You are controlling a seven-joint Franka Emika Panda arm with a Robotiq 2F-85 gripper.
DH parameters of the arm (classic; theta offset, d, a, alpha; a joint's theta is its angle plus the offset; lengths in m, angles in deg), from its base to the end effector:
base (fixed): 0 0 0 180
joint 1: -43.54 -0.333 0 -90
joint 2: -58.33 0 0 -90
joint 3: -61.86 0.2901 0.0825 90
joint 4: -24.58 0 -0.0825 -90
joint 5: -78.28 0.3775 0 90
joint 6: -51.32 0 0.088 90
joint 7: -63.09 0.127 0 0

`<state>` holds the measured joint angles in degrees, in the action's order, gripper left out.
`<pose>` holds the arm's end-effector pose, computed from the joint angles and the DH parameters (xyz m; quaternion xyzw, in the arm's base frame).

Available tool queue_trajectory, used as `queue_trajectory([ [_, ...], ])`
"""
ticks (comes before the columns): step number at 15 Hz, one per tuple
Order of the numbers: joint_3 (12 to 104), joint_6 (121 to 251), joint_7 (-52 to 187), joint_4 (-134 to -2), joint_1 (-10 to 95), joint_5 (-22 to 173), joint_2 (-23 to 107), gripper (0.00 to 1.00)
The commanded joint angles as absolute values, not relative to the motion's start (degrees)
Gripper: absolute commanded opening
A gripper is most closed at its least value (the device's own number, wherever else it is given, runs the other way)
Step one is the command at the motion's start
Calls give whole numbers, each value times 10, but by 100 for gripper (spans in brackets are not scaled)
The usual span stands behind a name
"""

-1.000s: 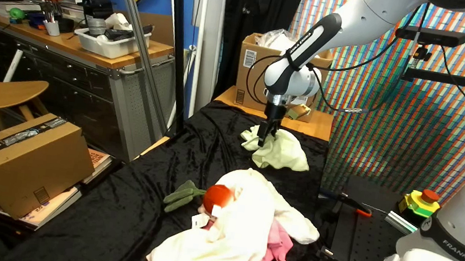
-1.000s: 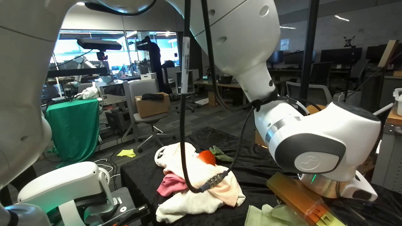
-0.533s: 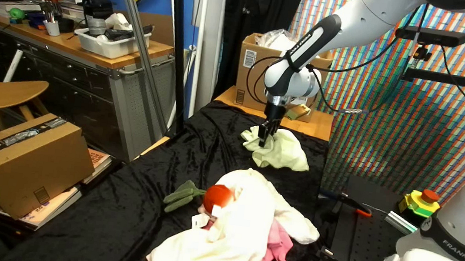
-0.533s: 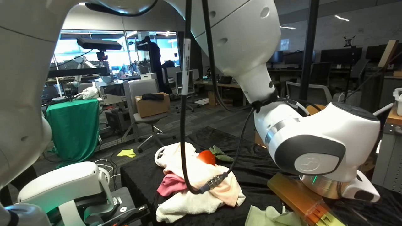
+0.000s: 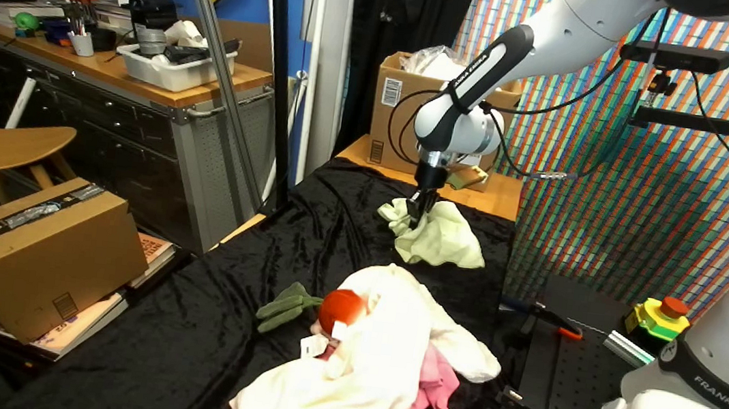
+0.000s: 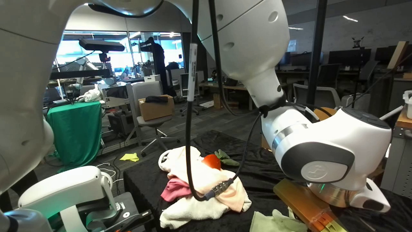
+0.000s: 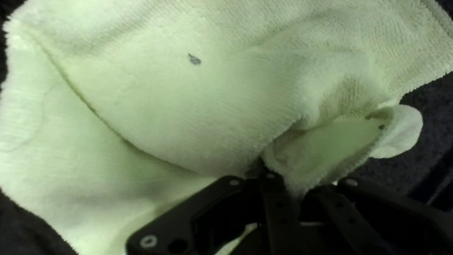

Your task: Pile the t-shirts, ropes, radish and towel together

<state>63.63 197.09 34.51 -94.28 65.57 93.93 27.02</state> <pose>0.5242 -0.1929 0.1183 -0.9950 0.0453 0.0020 0.0891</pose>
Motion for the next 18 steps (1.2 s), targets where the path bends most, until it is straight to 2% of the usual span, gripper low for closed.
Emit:
queue_trajectory([
  [1,664,1962,315,-950,687,978,289,6],
  [9,701,1875,171,-973,728,1114,384,6],
  [18,643,1712,119,-987,614,1158,530,6],
])
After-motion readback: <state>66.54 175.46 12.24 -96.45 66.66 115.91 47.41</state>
